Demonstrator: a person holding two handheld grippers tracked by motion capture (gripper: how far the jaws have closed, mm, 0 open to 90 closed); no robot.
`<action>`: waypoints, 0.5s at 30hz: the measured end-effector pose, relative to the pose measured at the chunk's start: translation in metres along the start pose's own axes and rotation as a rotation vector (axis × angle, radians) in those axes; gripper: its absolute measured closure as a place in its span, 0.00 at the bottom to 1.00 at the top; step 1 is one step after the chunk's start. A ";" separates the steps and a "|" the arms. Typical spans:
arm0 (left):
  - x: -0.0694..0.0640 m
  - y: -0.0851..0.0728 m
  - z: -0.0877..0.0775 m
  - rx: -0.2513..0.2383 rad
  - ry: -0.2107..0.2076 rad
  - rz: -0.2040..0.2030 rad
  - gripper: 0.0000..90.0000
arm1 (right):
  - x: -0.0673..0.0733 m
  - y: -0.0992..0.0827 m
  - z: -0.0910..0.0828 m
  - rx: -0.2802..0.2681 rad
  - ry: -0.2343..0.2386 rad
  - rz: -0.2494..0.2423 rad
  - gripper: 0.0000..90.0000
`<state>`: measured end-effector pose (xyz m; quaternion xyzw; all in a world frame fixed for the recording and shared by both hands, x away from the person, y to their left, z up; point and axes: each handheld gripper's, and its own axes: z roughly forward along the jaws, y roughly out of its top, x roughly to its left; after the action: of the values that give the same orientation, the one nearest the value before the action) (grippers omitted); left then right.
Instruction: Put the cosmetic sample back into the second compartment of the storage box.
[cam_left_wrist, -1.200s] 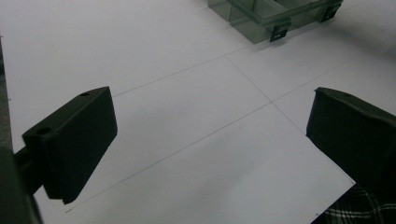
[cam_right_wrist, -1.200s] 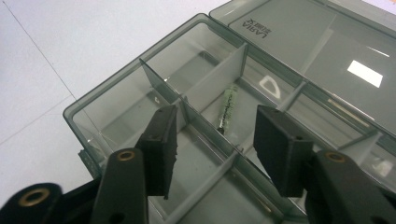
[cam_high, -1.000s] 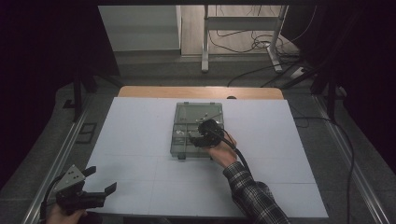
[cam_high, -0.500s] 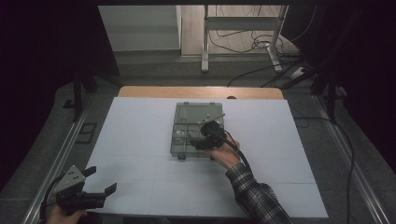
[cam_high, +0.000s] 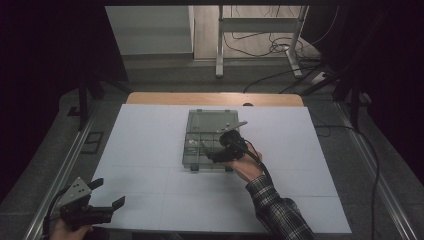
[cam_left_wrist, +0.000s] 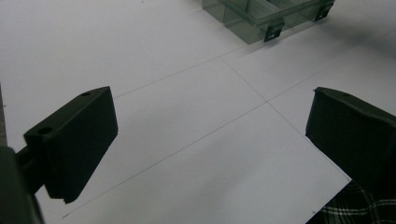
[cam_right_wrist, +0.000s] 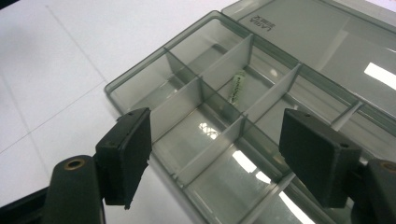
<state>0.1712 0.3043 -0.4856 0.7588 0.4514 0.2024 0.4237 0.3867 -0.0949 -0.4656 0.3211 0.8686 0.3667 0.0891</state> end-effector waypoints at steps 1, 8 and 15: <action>0.000 0.000 0.000 0.000 0.000 0.001 0.03 | 0.000 -0.001 -0.001 0.000 0.001 -0.004 0.27; 0.000 0.000 0.000 0.000 -0.001 0.003 0.03 | 0.003 -0.005 -0.007 0.014 0.016 -0.009 0.18; -0.001 0.000 0.000 0.002 -0.001 0.007 0.03 | 0.002 -0.013 -0.011 0.038 -0.003 0.014 0.10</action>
<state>0.1712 0.3036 -0.4855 0.7610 0.4488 0.2032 0.4222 0.3744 -0.1066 -0.4665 0.3294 0.8729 0.3505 0.0817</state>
